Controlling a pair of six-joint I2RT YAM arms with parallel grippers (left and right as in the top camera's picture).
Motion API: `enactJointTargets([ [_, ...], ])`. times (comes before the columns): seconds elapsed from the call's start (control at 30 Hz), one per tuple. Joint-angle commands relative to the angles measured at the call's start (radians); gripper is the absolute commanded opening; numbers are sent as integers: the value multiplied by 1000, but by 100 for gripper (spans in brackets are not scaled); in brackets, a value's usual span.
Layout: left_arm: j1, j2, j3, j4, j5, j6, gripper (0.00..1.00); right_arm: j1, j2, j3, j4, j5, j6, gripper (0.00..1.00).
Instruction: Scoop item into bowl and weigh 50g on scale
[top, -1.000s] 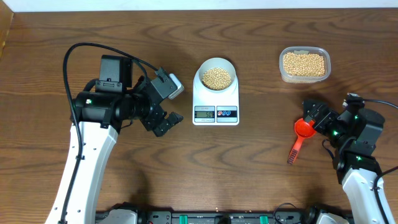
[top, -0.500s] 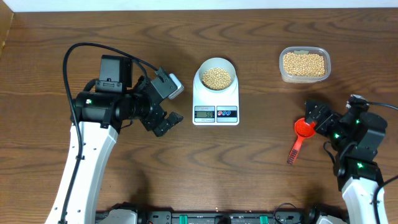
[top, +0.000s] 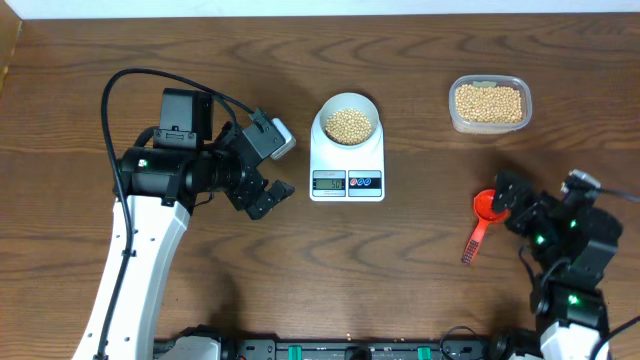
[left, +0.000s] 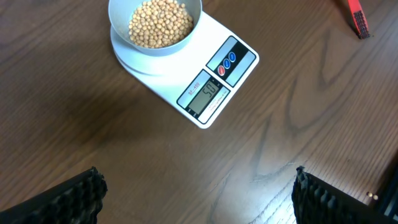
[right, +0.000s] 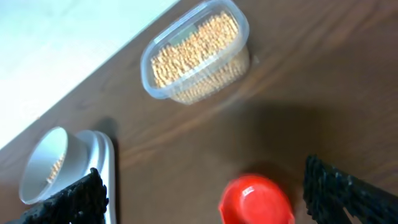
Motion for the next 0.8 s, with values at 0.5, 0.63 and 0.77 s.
enactJointTargets([
  [0.5,3,-13,11,-3,9,13,98,18,-302,-312,311,51,0,99],
  [0.63,3,-13,11,-2,9,13,98,20,-347,-312,305,57,0,99],
  [0.77,3,-13,11,-2,9,13,98,29,-393,-312,238,57,0,99],
])
